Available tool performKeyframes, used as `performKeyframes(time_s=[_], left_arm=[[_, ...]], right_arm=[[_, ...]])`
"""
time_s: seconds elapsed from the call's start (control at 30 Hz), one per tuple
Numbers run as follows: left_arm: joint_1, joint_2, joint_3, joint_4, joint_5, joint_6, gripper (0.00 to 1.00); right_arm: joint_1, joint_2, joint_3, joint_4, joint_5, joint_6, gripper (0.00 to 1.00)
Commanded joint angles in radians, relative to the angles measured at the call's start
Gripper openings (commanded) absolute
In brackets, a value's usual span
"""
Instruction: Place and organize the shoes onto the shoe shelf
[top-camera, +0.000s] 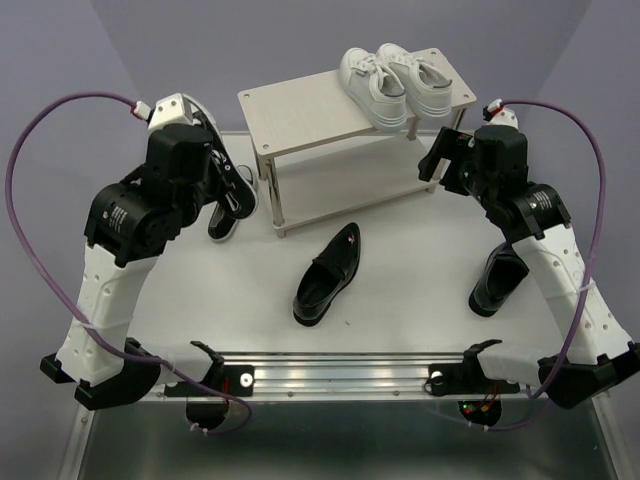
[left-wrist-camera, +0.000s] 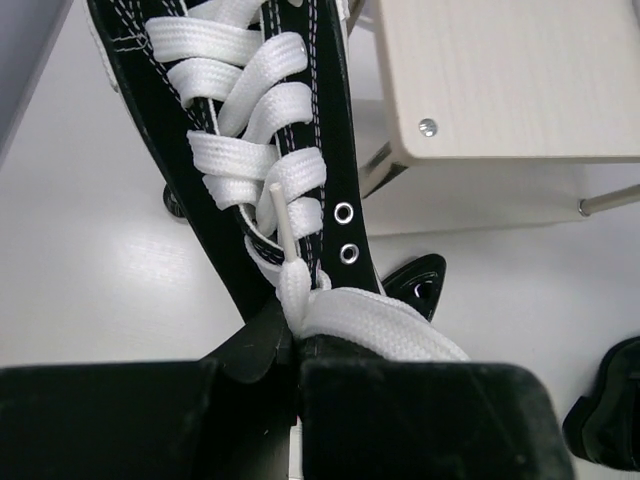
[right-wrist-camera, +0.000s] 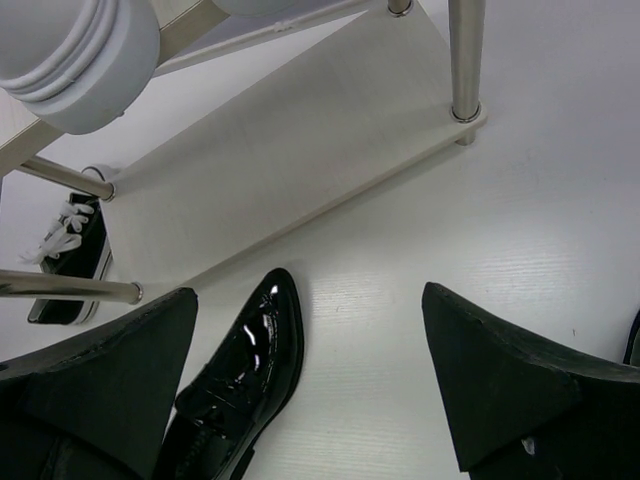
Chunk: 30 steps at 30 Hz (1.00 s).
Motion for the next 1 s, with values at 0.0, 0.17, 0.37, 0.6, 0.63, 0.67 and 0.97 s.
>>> performKeyframes(time_s=[0.0,0.17,0.37,0.6,0.63,0.67,0.97], left_arm=[[-0.005,0.059,0.233,0.048,0.035,0.211,0.0],[-0.004,0.114,0.295,0.166,0.147,0.281,0.0],[-0.019,0.235,0.413,0.261,0.213,0.341,0.0],[-0.021,0.353,0.505,0.326,0.218,0.375,0.0],[-0.021,0.363,0.507,0.332,0.212,0.38,0.0],[-0.021,0.372,0.508,0.333,0.201,0.383,0.0],[-0.017,0.435,0.503,0.32,0.104,0.363,0.0]], right_arm=[[0.004,-0.014,0.011,-0.006,0.033,-0.021,1.0],[0.004,-0.012,0.009,-0.015,0.055,-0.029,1.0],[0.004,-0.018,-0.015,-0.018,0.061,-0.017,1.0],[0.004,-0.034,-0.051,-0.02,0.067,-0.007,1.0],[0.004,-0.035,-0.052,-0.02,0.067,-0.009,1.0],[0.004,-0.035,-0.054,-0.02,0.069,-0.009,1.0],[0.004,-0.052,-0.065,-0.03,0.073,-0.009,1.0]])
